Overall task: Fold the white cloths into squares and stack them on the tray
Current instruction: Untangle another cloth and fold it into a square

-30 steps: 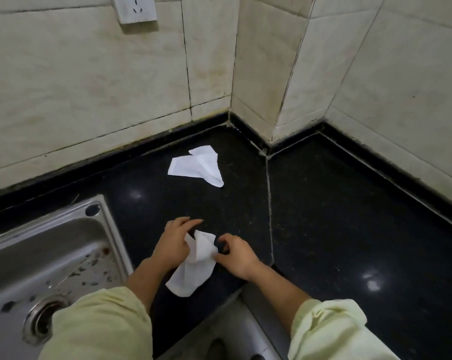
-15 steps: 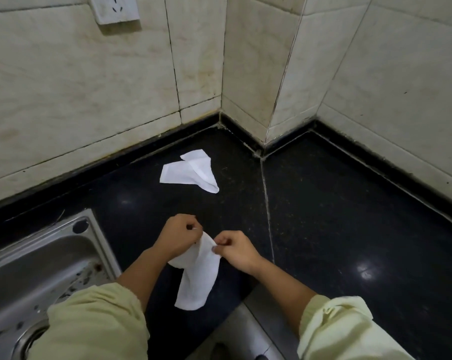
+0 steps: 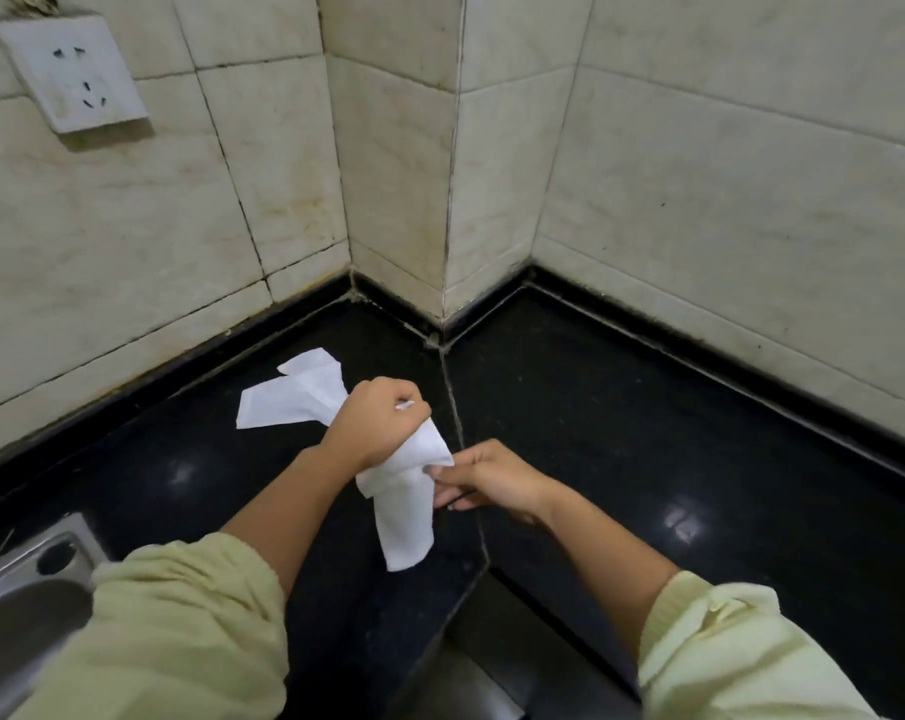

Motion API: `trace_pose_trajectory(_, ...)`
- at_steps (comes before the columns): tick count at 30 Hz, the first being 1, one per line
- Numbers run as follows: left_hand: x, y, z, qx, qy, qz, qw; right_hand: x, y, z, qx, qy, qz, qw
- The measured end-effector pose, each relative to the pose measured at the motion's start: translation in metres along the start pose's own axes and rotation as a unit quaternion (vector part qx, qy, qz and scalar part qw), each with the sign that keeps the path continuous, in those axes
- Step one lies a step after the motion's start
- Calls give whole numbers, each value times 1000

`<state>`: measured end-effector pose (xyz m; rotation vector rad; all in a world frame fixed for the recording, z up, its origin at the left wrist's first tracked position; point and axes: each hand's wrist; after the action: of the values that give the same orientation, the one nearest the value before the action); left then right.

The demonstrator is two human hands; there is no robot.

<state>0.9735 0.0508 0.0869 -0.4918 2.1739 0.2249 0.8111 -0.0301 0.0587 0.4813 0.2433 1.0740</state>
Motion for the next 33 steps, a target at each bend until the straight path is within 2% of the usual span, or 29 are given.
trace_pose_trajectory(4, -1, -21, -20, 21, -12, 11, 1000, -54, 23, 30, 4, 80, 2, 997)
trace_pose_trajectory(6, 2, -32, -32, 32, -10, 18, 999, -84, 37, 43, -14, 85, -29, 996)
trace_pose_trajectory(11, 13, -51, -65, 76, 17, 54, 995, -138, 64, 65, -57, -8, -75, 996)
trace_pose_trajectory(14, 23, -58, -82, 104, 88, 102, 985, -161, 75, 67, -73, -89, -78, 990)
trace_pose_trajectory(18, 36, -73, -95, 81, 131, 152, 976, -194, 87, 61, -81, -193, -133, 969)
trace_pose_trajectory(21, 44, -83, -100, 57, 98, 167, 979, -219, 92, 51, -83, -197, -200, 956)
trace_pose_trajectory(26, 57, -101, -108, 42, 70, 85, 993, -250, 90, 35, -106, -151, -319, 930)
trace_pose_trajectory(30, 61, -112, -123, 23, 117, 8, 993, -266, 91, 31, -133, -132, -345, 920)
trace_pose_trajectory(33, 59, -118, -134, 12, 169, -1, 986, -275, 93, 29, -156, -153, -339, 915)
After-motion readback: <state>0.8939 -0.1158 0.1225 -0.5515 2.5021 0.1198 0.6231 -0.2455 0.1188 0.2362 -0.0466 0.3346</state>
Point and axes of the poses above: each hand's wrist, its own y-axis away from the middle knuckle, its own x-axis out of the palm, z = x × y, and after that the axes turned 12 degrees about -y, right-handed
